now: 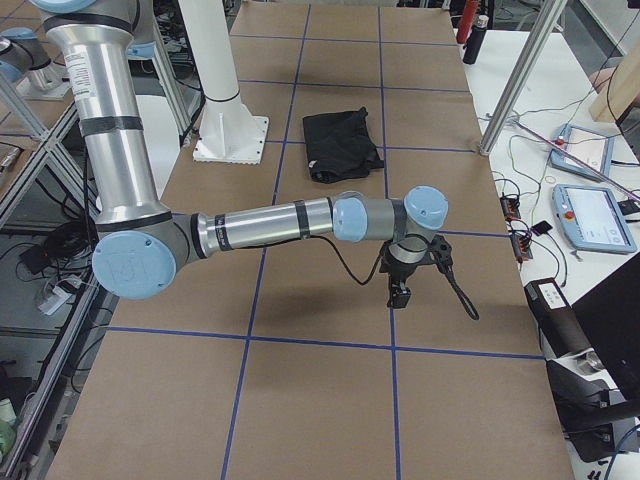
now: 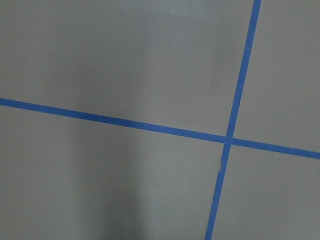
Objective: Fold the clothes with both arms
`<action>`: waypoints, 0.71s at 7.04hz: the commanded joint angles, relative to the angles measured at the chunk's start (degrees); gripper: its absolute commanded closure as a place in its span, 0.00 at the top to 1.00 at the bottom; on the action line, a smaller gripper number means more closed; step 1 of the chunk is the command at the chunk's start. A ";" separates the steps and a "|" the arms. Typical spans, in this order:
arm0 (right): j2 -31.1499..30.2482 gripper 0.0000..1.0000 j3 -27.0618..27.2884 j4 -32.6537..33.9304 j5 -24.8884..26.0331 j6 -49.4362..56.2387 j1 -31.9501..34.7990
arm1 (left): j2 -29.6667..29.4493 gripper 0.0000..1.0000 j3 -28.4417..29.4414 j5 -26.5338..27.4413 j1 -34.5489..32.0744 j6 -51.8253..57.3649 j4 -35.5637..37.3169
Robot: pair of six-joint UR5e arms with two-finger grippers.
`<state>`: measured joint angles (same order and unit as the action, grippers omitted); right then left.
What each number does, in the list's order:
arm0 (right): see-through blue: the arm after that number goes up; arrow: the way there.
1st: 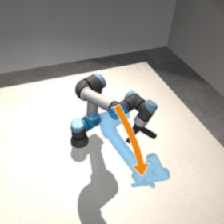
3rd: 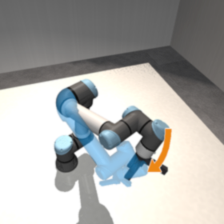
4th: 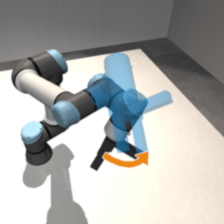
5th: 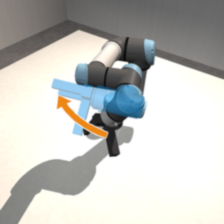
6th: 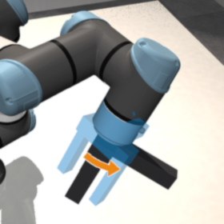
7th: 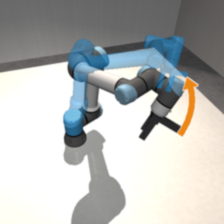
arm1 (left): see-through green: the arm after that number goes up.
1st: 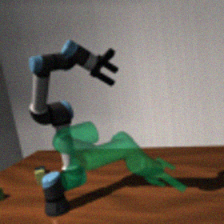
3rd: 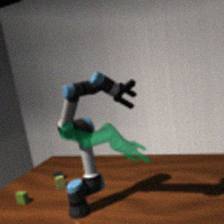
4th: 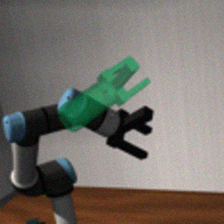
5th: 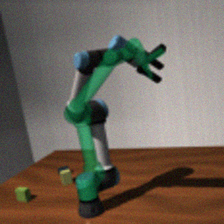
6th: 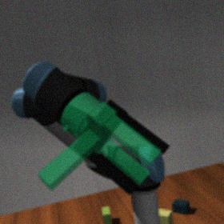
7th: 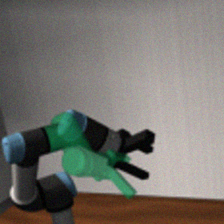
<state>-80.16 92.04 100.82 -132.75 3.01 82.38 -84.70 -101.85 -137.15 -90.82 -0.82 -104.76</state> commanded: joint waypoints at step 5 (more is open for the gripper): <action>-2.08 1.00 6.63 1.22 -2.25 -0.55 0.33 | 2.44 1.00 -5.12 -3.56 -0.15 0.38 -1.85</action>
<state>-80.70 95.80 101.98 -134.70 2.48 82.70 -82.38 -105.76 -140.11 -90.99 -0.15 -106.63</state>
